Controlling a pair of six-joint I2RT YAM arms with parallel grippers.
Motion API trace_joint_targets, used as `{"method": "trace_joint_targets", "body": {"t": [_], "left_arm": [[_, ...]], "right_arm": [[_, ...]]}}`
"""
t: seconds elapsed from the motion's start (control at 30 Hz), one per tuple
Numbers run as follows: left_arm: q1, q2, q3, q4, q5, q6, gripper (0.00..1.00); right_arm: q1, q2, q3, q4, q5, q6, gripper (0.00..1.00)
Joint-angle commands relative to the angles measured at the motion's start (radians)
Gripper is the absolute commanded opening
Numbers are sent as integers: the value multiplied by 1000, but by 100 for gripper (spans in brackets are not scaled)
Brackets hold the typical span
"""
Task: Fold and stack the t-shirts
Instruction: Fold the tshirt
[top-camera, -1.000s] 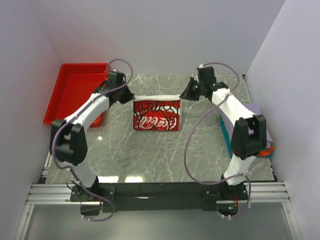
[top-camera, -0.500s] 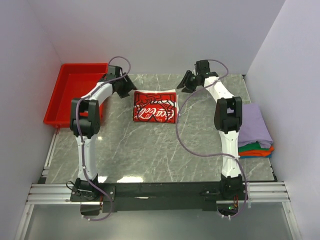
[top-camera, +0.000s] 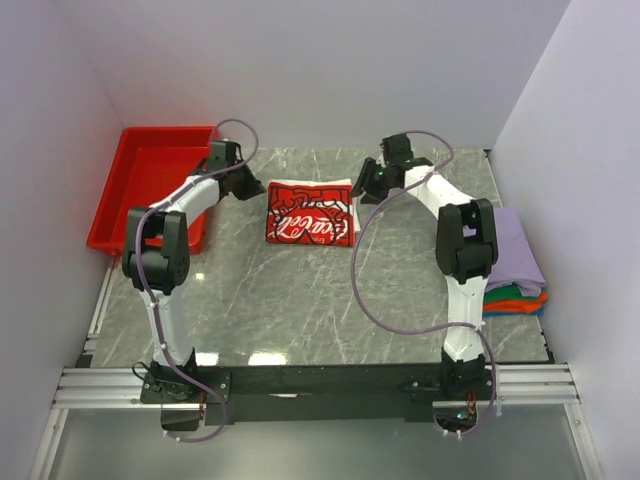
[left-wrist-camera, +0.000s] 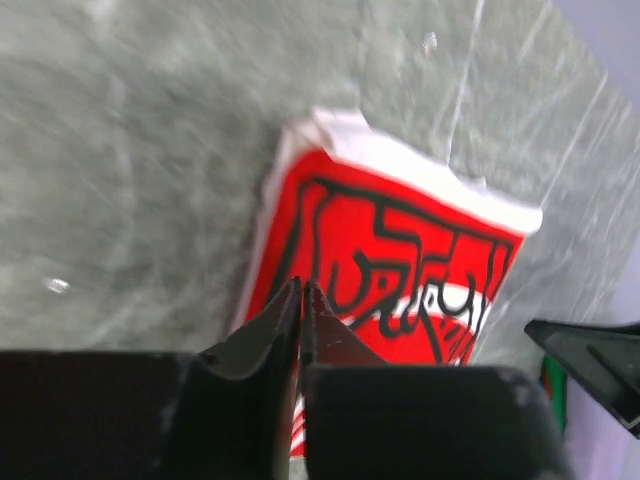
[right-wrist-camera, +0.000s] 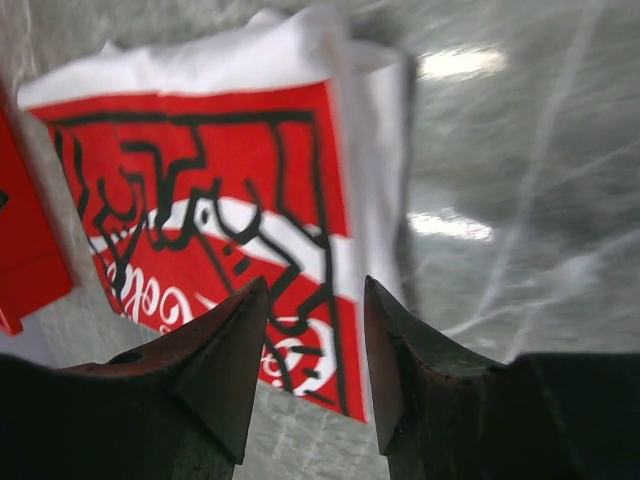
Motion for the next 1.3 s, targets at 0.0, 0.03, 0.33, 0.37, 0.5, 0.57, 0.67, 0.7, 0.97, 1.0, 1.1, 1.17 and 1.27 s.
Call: {"method": "trace_joint_targets", "body": {"t": [0.0, 0.03, 0.33, 0.37, 0.5, 0.57, 0.67, 0.7, 0.97, 1.0, 1.1, 1.17, 1.27], "left_arm": [[-54, -59, -37, 39, -15, -3, 7], [-63, -59, -44, 44, -20, -1, 4], [-144, 54, -29, 42, -14, -4, 0], [-147, 61, -31, 42, -17, -12, 1], [-180, 68, -60, 30, -49, -37, 0], [-193, 56, -80, 12, -72, -44, 0], [-220, 20, -127, -1, -112, -57, 0], [-230, 10, -144, -1, -126, -61, 0], [-311, -154, -363, 11, -172, -86, 0], [-321, -172, -388, 22, -176, -89, 1], [-356, -252, -489, 24, -179, -98, 1], [-379, -318, -560, 25, -181, -106, 1], [-394, -405, -618, 22, -179, -113, 1]], "right_arm": [[68, -83, -35, 71, 44, -25, 50], [93, -84, -42, 72, 74, -26, 50], [165, 37, 11, 22, 154, -33, 49], [168, 45, 5, 19, 165, -31, 49], [179, 31, -56, 23, 200, -33, 49], [186, 8, -97, 22, 217, -40, 49], [203, -27, -159, 28, 237, -45, 49], [211, -38, -177, 28, 246, -45, 49], [269, -249, -493, 121, 265, -8, 49], [278, -276, -557, 131, 268, 4, 49], [318, -372, -691, 175, 268, 27, 49], [338, -444, -751, 206, 274, 42, 49], [340, -530, -837, 236, 271, 72, 52]]}}
